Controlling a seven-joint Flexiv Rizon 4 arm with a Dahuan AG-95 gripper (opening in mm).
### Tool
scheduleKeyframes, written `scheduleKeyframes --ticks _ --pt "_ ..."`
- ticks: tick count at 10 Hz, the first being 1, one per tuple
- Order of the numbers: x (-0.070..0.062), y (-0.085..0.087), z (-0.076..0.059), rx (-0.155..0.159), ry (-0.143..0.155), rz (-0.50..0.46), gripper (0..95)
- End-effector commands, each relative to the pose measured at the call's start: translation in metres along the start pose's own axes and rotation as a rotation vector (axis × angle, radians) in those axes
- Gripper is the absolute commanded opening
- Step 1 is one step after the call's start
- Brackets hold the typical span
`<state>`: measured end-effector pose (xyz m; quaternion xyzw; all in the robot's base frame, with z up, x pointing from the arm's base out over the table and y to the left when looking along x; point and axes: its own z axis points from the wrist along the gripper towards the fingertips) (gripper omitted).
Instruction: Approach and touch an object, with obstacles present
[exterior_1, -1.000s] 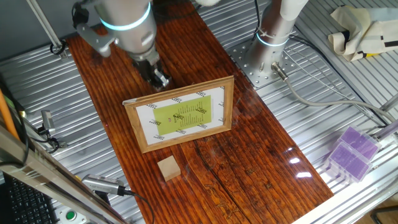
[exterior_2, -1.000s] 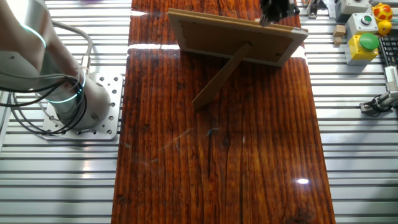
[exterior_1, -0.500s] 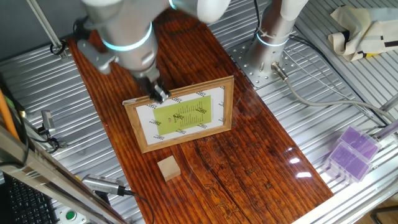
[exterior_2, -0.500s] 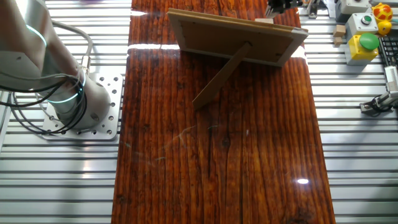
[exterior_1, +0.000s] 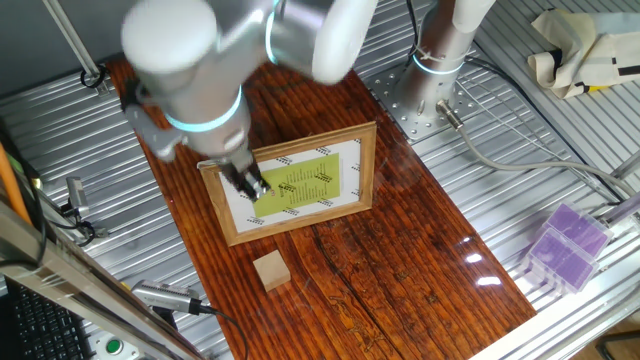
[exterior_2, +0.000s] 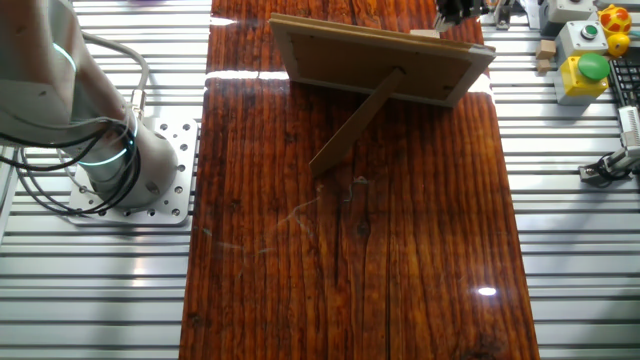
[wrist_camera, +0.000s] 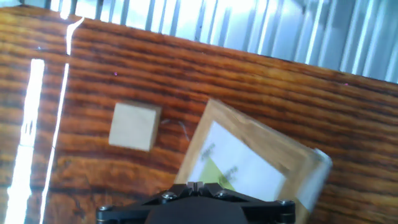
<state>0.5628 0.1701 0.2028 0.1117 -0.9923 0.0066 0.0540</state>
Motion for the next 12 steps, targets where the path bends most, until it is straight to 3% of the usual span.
scheduleKeyframes --ticks 1,6,9,12 --pt "-0.01 0.007 0.018 -0.002 -0.005 0.002 0.0" --pt "-0.027 0.016 0.076 -0.014 -0.016 0.001 0.0" --pt "-0.03 0.023 0.096 -0.023 -0.041 0.016 0.0" --pt "-0.03 0.028 0.103 -0.025 -0.047 0.019 0.0"
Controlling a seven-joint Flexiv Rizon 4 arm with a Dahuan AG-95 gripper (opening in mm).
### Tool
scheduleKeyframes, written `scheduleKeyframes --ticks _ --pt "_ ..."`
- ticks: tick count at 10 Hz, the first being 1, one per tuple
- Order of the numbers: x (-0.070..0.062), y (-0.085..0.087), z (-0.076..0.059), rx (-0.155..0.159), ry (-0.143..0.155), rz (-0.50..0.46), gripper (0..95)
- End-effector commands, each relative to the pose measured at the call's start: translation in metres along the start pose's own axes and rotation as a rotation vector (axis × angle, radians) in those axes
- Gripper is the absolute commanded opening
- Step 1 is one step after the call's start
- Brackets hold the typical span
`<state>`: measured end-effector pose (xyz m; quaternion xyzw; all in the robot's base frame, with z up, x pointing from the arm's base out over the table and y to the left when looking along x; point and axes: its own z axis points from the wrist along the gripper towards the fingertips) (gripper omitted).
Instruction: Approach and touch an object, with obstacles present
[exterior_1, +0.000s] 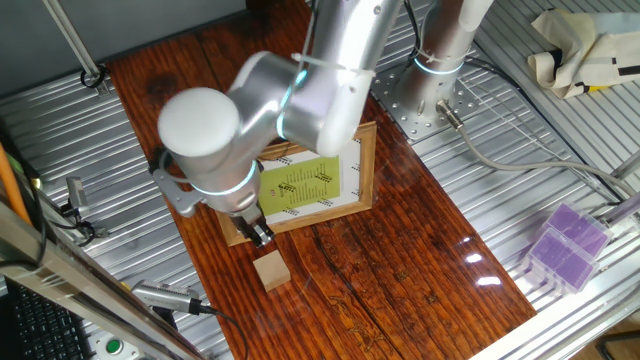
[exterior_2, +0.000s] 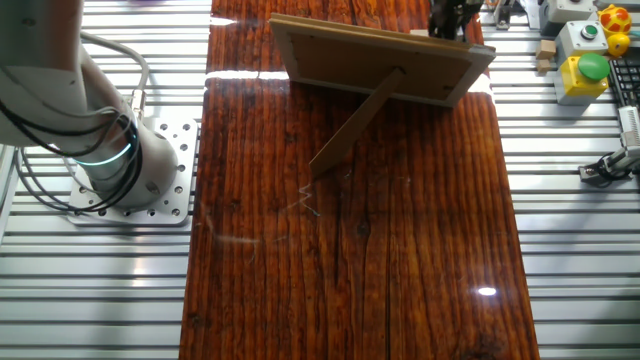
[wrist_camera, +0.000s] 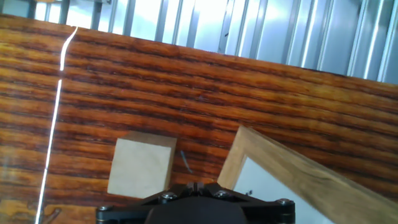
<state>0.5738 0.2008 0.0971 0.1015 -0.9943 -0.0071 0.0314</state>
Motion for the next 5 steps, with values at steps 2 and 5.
scheduleKeyframes --ticks 2,5 --pt "-0.001 0.004 0.007 -0.002 -0.003 0.002 0.0" --pt "-0.001 0.005 0.019 -0.01 -0.02 0.005 0.0"
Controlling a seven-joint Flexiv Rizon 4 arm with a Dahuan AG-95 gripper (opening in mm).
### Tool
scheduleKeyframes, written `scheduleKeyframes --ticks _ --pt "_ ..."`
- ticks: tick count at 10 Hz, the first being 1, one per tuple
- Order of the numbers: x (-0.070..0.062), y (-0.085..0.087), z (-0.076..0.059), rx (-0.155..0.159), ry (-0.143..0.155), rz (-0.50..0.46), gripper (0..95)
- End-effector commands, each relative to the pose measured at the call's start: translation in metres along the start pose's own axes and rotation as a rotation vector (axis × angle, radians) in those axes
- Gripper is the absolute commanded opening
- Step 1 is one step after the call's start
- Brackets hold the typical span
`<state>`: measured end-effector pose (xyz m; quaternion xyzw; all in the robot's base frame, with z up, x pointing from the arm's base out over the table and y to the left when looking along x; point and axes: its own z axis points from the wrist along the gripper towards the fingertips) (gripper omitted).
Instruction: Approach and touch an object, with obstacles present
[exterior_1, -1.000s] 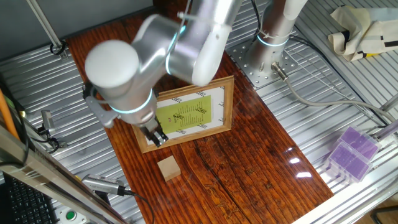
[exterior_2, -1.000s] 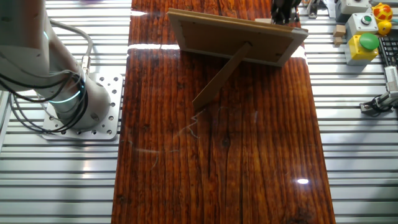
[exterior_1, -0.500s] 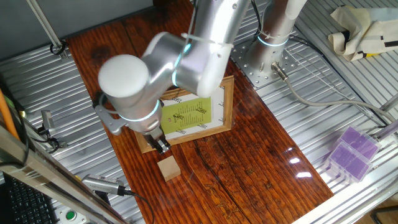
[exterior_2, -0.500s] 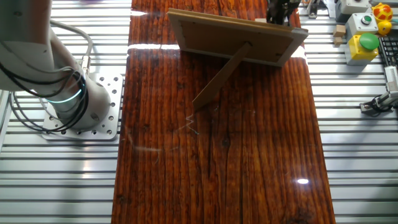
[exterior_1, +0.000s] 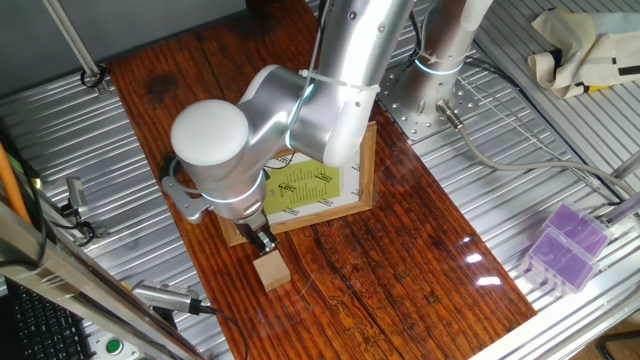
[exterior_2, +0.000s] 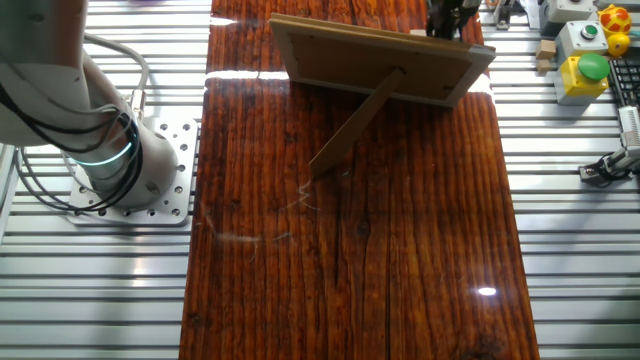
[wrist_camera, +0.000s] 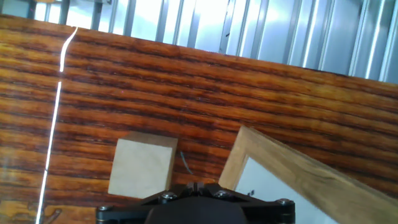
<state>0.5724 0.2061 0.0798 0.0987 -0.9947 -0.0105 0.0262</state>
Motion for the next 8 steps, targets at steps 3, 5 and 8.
scheduleKeyframes --ticks 3,5,8 --pt "0.0001 0.0019 0.0066 -0.007 -0.014 -0.004 0.0" --pt "0.0001 0.0019 0.0068 -0.006 -0.013 -0.003 0.0" --pt "0.0001 0.0019 0.0065 -0.001 -0.024 0.01 0.0"
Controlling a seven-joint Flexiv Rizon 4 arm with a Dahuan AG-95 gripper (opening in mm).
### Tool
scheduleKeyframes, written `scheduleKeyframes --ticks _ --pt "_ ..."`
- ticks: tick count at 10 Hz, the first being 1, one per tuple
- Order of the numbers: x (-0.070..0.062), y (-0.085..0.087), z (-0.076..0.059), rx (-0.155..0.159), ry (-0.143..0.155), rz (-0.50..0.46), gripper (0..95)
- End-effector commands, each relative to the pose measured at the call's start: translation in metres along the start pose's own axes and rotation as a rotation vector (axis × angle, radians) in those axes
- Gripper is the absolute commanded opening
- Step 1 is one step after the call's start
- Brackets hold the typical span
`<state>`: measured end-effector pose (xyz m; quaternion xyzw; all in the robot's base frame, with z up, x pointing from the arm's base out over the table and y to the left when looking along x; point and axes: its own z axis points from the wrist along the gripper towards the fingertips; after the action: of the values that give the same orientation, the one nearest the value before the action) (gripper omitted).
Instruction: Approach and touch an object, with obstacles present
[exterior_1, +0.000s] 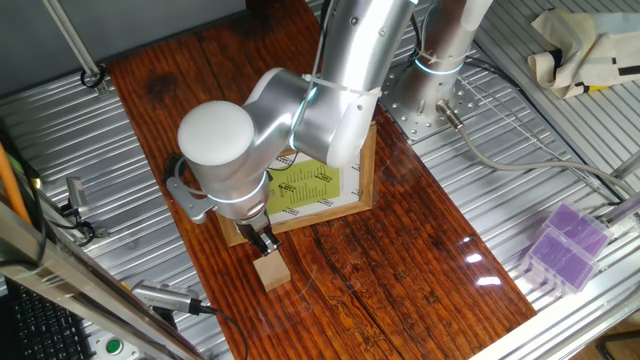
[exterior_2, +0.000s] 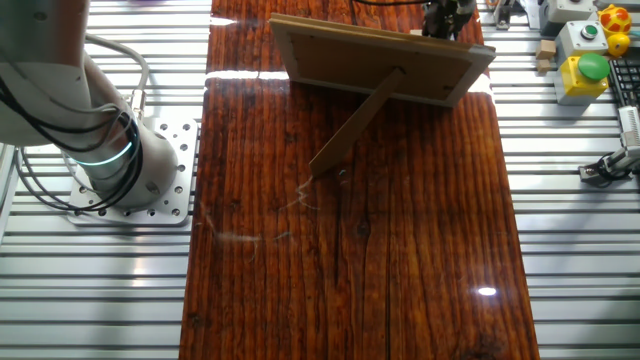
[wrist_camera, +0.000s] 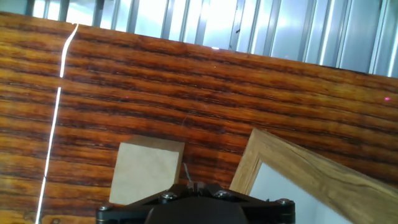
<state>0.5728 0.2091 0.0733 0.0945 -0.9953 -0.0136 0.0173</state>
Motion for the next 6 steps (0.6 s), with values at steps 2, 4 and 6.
scheduleKeyframes --ticks 2,4,6 --pt "0.0014 -0.0009 -0.0001 0.008 -0.004 -0.007 0.0" --pt "0.0014 -0.0009 -0.0001 0.008 -0.001 -0.015 0.0" --pt "0.0014 -0.0009 -0.0001 0.022 0.002 -0.018 0.0"
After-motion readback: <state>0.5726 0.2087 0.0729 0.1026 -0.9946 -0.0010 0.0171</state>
